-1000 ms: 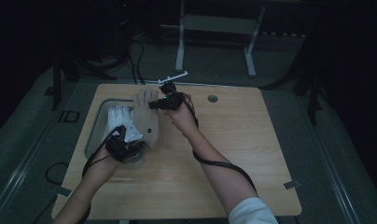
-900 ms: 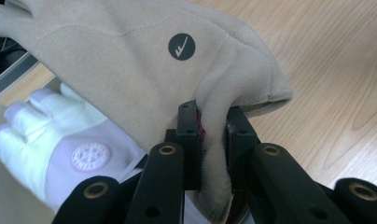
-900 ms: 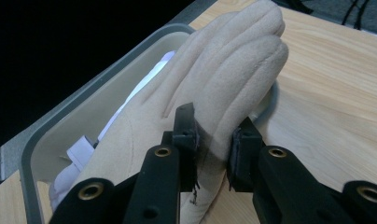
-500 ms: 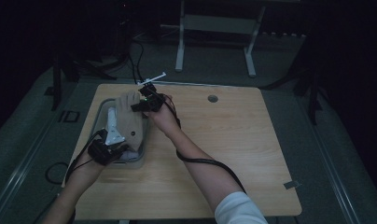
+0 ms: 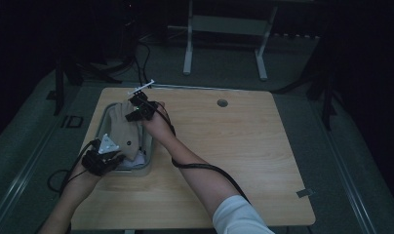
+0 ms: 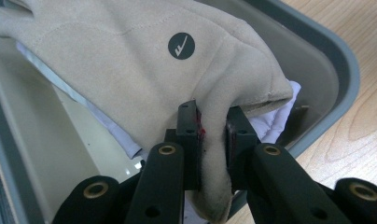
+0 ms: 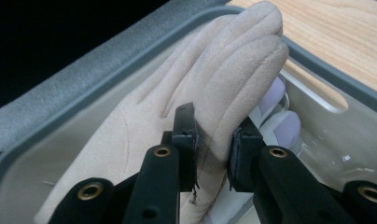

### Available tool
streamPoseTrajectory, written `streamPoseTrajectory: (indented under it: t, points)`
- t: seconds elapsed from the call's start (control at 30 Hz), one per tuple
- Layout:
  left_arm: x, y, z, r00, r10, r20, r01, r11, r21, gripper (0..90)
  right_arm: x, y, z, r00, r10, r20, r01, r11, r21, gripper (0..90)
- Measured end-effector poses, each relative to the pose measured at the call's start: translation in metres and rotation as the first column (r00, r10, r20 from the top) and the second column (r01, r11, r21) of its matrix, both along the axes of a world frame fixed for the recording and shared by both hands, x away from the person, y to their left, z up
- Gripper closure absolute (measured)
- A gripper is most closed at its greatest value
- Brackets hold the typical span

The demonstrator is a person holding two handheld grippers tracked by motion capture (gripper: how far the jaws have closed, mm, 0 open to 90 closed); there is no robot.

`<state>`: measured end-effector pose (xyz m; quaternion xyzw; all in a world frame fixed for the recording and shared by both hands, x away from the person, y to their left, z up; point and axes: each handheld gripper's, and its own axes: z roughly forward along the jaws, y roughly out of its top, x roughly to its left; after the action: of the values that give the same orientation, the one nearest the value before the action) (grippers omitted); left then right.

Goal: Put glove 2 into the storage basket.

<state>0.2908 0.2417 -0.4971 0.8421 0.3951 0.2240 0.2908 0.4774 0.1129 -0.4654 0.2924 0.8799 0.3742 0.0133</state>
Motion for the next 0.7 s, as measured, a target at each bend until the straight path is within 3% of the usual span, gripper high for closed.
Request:
streamPoseTrajectory:
  t: [0.23, 0.33, 0.53, 0.63, 0.7]
  points:
    - [0.004, -0.001, -0.002, 0.9995, -0.003, -0.031, 0.002, 1.0, -0.009, 78.8, 0.004, -0.003, -0.013, 0.9998, -0.005, -0.021, 0.005, 1.0, -0.005, 71.3]
    - [0.006, -0.001, -0.003, 0.9988, -0.001, -0.049, 0.0, 0.9996, -0.028, 77.8, 0.004, -0.005, -0.011, 1.0, 0.006, -0.008, -0.006, 1.0, -0.014, 65.6]
    - [0.006, -0.003, -0.001, 0.9983, -0.004, -0.059, 0.003, 0.9999, -0.011, 75.3, 0.004, -0.008, -0.012, 0.9999, 0.009, -0.012, -0.009, 1.0, -0.025, 53.7]
    - [0.005, -0.004, 0.002, 0.9969, -0.011, -0.078, 0.009, 0.9997, -0.023, 68.0, 0.003, -0.009, -0.01, 0.9998, 0.012, -0.019, -0.012, 1.0, -0.02, 44.6]
    - [0.004, -0.004, 0.005, 0.9972, -0.007, -0.075, 0.005, 0.9993, -0.038, 59.6, 0.001, -0.01, -0.009, 0.9998, 0.02, 0.001, -0.02, 0.999, -0.026, 40.4]
